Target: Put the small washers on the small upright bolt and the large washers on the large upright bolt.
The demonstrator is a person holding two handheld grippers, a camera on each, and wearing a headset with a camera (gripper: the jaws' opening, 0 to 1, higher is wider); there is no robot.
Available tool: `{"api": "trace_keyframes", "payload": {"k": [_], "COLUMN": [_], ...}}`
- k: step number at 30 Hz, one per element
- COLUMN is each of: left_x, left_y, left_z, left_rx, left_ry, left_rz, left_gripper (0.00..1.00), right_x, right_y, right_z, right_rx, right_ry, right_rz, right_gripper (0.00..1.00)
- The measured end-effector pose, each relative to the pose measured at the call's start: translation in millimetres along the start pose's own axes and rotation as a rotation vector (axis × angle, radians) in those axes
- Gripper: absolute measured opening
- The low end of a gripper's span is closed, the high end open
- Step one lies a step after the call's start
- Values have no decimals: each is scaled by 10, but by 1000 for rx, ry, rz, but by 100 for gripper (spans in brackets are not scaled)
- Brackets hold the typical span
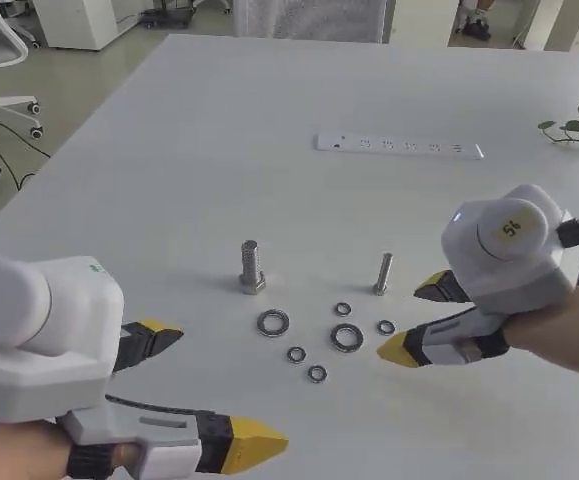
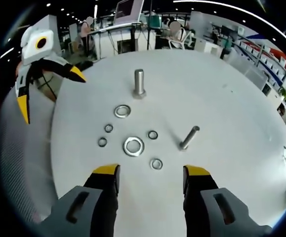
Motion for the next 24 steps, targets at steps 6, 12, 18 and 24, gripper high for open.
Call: {"api": "trace_keyframes", "payload": {"k": [6,12,18,24], "left_x": [0,-3,-14,-15], "left_y": [0,1,3,-1], "left_z": [3,8,9,13], "left_rx": [4,6,8,11], "left_ry": [3,7,3,3], "left_rz": [-1,2,0,1], "left_gripper": [95,95,94,94], "right_x": [-22,-36,-24,-7], "right_y": [-29,-59,-59,-81], "right_z": [27,93,135,158], "right_rx": [-14,-34,-48,-60], "right_ry": [13,30,53,78], "right_rz": [-11,-27,-39,-48], "right_gripper": [45,39,34,29]}}
Point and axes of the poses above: the centre of the closed fingertips' face, and the gripper's own axes: z roughly forward along the fingers, y roughly to its left, x roughly out of its underside, the point moved 10 cm from there along -z, roughly backward along the fingers, and after that the axes turned 13 degrees about -z, right-handed, at the moved point
